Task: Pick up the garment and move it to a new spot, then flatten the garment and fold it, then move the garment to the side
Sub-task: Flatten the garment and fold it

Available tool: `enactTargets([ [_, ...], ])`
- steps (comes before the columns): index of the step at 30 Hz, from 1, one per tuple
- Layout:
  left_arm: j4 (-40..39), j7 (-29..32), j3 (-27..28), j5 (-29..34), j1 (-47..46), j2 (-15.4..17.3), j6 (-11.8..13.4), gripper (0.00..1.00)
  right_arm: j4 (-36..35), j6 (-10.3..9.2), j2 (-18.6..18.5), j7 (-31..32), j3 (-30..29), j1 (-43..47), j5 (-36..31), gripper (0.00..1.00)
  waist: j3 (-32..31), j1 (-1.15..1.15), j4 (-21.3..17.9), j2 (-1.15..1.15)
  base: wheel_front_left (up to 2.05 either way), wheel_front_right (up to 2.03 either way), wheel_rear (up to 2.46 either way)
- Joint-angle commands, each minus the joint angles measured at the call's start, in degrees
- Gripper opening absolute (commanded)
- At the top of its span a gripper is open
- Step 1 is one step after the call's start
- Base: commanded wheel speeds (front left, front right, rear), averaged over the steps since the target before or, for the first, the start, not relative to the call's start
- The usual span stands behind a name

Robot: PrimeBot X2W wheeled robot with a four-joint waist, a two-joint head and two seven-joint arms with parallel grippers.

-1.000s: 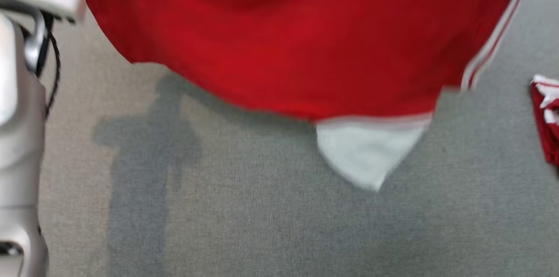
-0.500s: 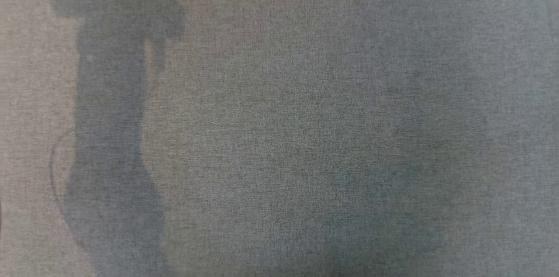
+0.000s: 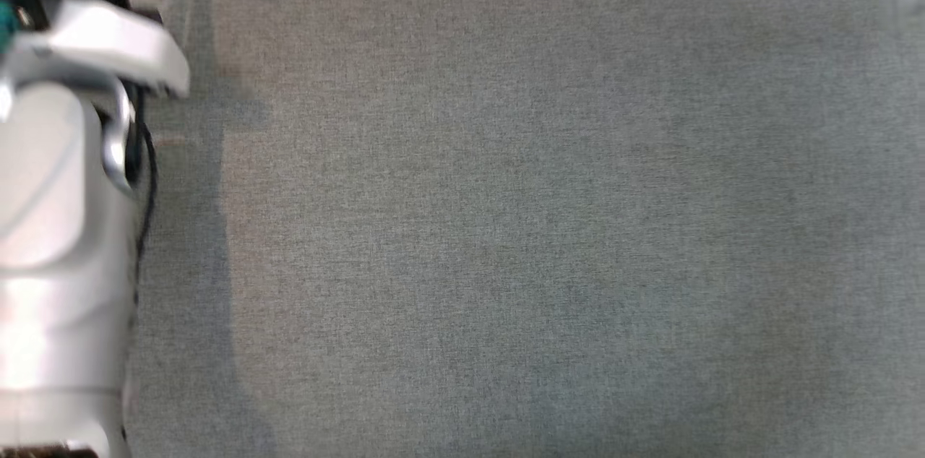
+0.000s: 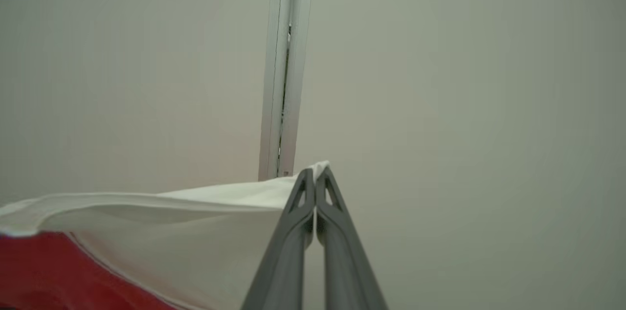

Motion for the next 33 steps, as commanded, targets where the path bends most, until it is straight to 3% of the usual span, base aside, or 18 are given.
enactTargets([
  [1, -0.27, 0.0, 0.55, -0.5, 0.98, 0.26, 0.17, 0.0, -0.37, -0.04, -0.08, -0.02, -0.45, 1.48, 0.35, 0.0, -0.56, 0.0, -0.24, 0.0, 0.0, 0.0, 0.0],
  [12, -1.75, -0.01, 4.18, -1.27, 20.3, -3.23, -0.08, 0.0, -0.58, -0.03, 4.65, -0.02, 2.3, 26.39, 4.11, 0.0, -8.35, 0.0, -2.05, 0.0, 0.0, 0.0, 0.0],
  [21, -1.72, -0.01, 7.37, -1.83, 31.86, -6.62, 0.02, 0.0, 1.46, -0.03, 8.22, -0.02, 0.37, 37.35, 5.55, 0.0, -16.89, 0.0, -2.88, 0.0, 0.0, 0.0, 0.0],
  [33, -2.27, -0.01, 10.45, -2.76, 48.21, -8.53, -0.15, 0.0, 5.17, -0.04, 8.5, -0.02, 3.56, 51.43, 5.75, 0.0, -30.41, 0.0, -3.64, 0.0, 0.0, 0.0, 0.0],
])
